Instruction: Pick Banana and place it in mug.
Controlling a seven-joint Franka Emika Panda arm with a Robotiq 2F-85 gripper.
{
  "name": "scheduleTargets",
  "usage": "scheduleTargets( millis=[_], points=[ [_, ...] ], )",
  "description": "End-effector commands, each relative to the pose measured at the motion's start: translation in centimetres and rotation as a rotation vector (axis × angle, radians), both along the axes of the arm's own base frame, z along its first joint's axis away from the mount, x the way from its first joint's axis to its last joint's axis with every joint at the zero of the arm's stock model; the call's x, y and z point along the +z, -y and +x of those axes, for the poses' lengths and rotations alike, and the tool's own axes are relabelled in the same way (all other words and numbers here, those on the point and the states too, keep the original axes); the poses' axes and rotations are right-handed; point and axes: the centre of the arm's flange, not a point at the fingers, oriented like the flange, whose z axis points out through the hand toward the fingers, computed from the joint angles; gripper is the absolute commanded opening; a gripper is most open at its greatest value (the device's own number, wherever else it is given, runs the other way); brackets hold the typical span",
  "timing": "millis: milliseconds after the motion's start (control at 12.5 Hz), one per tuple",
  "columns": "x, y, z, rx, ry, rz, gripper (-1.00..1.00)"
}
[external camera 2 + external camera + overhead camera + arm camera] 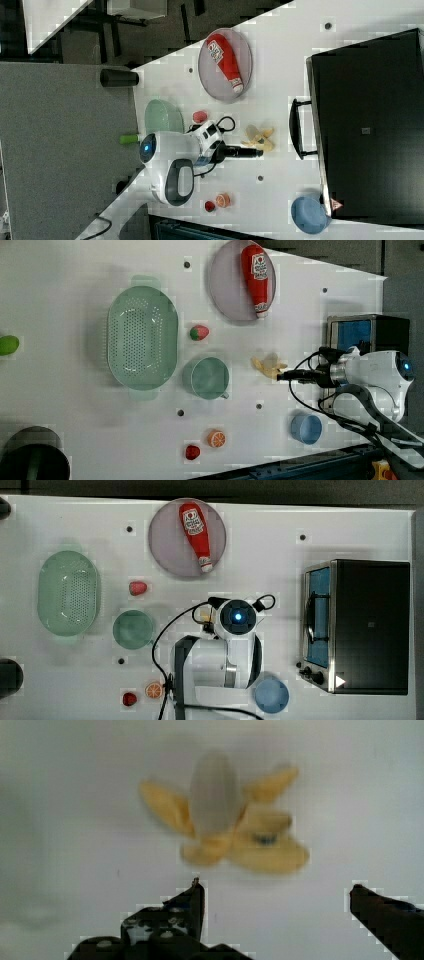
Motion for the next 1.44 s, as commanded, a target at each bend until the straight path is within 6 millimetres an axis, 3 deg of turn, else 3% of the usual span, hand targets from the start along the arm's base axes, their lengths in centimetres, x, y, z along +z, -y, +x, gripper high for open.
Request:
scheduleTargets(
  millis=[80,320,480,560,800,960,1200,1440],
  points=[
    [-2.3,0.4,1.1,0.092,0.070,0.008,1.00],
    [-5.2,0.1,0.5,0.096,0.053,0.009,1.00],
    [-6.1,-0.4,0.5,0.104,0.054,0.013,1.00],
    [-6.3,-0.4,0.3,0.104,0.060,0.012,0.65],
    [-5.5,-0.5,0.4,0.106,0.085,0.010,-0.04],
    [-4.2,-0.3,0.8,0.098,0.107,0.009,-0.45],
    [-0.8,0.6,0.8,0.077,0.093,0.008,-0.46],
    [6.0,0.8,1.5,0.071,0.124,0.010,-0.46]
  ],
)
